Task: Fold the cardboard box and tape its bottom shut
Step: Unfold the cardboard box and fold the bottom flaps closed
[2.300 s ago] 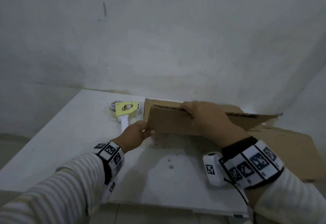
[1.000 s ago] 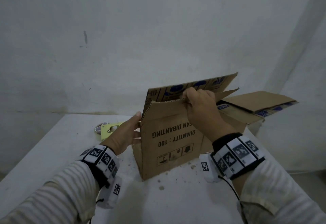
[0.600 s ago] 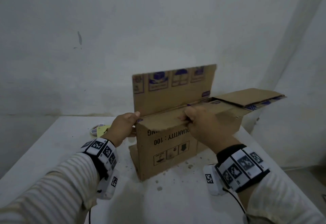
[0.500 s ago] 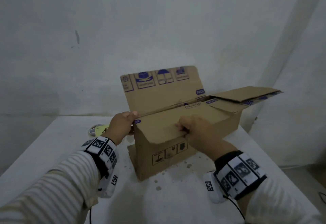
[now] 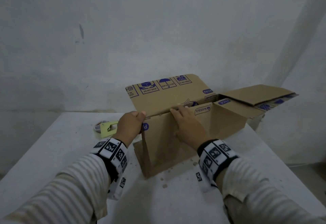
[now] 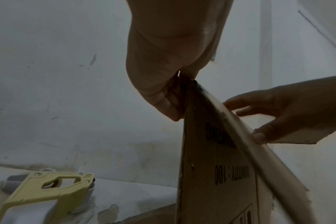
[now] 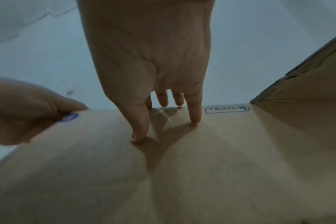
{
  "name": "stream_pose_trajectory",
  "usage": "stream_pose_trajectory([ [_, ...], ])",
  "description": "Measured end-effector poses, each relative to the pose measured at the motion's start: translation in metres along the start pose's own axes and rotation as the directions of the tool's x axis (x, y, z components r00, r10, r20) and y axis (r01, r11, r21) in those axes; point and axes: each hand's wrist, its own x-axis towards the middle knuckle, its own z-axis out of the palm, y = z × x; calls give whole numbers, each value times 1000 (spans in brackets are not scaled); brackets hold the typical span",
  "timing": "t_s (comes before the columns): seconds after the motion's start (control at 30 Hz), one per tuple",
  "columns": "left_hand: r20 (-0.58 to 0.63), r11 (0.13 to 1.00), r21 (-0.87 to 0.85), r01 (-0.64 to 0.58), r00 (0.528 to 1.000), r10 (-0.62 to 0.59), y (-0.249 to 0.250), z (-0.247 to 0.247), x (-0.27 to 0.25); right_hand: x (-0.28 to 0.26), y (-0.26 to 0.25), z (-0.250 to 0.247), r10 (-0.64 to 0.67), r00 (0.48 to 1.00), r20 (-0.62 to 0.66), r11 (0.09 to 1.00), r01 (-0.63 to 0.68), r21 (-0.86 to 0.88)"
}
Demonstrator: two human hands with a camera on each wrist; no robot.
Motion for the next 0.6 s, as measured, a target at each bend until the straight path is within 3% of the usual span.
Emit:
stream_pose_trajectory([
  [0.1, -96, 997, 60, -50, 994, 55, 1, 1, -3, 9, -4, 17, 22, 998, -64, 996, -28, -82],
  [0.17, -240, 950, 240, -200, 936, 258, 7, 3, -10, 14, -5, 28, 10, 992, -128, 988, -29, -149],
  [0.2, -239, 879, 359, -314, 879, 412, 11, 5, -13, 17, -6, 31, 1, 991, -137, 983, -25, -180],
  [0.27, -92, 667, 543, -511, 753, 652, 13, 13, -14, 19, -7, 33, -19, 988, -152, 978, -13, -210],
  [0.3, 9, 599, 578, -553, 739, 674, 15, 17, -15, 19, -8, 33, -32, 985, -169, 976, -6, -216],
  [0.37, 183, 575, 616, -539, 807, 561, 18, 23, -18, 18, -8, 33, -39, 976, -212, 976, -8, -219],
  [0.43, 255, 558, 663, -499, 852, 458, 17, 28, -16, 17, -6, 34, -41, 972, -231, 982, -4, -191],
  [0.6, 259, 533, 706, -467, 870, 419, 16, 32, -11, 12, 1, 32, 3, 994, -112, 999, -7, -33],
])
